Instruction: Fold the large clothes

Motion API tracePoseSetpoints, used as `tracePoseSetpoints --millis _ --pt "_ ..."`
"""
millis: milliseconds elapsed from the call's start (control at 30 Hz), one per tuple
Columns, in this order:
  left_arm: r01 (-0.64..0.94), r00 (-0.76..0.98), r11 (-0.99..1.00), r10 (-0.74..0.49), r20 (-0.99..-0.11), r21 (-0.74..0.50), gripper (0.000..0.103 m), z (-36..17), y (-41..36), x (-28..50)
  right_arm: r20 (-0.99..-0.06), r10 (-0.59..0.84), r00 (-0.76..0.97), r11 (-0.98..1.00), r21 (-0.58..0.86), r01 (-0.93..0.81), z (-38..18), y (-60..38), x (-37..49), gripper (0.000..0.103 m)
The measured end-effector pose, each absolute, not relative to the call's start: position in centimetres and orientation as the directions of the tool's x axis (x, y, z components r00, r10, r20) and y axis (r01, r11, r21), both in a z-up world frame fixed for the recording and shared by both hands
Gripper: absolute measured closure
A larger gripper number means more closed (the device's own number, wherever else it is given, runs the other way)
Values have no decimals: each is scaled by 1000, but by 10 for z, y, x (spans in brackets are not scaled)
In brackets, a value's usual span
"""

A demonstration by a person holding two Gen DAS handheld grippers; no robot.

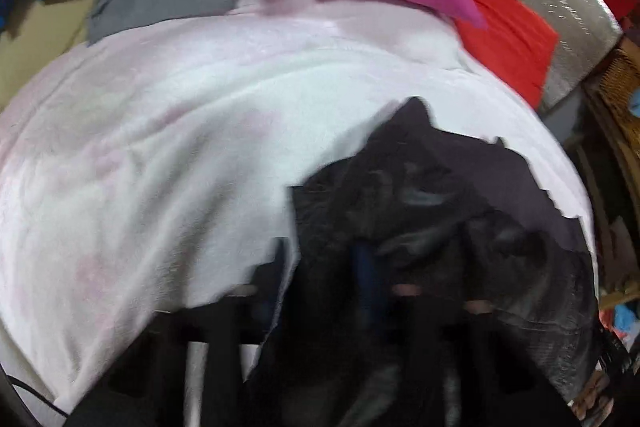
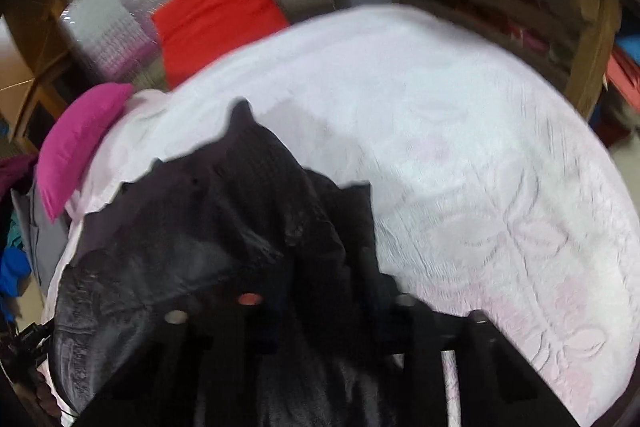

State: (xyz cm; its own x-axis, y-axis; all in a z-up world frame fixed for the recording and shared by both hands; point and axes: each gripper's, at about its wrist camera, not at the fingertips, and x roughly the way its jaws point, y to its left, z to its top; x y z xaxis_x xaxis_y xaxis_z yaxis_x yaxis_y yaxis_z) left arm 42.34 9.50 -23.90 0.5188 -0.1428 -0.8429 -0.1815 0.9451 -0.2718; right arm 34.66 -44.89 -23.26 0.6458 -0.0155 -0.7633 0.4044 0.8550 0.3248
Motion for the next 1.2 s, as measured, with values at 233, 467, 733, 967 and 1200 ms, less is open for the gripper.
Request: tracePoseSetpoints --millis 233,467,733,967,1200 --pt "-186 558 948 -113 -822 -257 86 -241 95 430 -737 -60 673 837 330 437 -232 -450 349 81" --pt "-209 522 933 -147 -840 -293 53 -240 105 427 -753 -3 658 821 373 431 -236 -454 346 70" --pt "-146 532 895 -288 -796 -421 32 -230 126 413 -668 144 730 708 585 395 -233 -496 320 25" --pt "-119 455 836 -433 -778 -535 31 -245 132 420 -634 423 647 543 749 379 -285 -525 337 25" --pt "-114 332 841 -470 -818 -529 27 -266 116 427 -635 460 620 547 753 366 -292 -519 350 24"
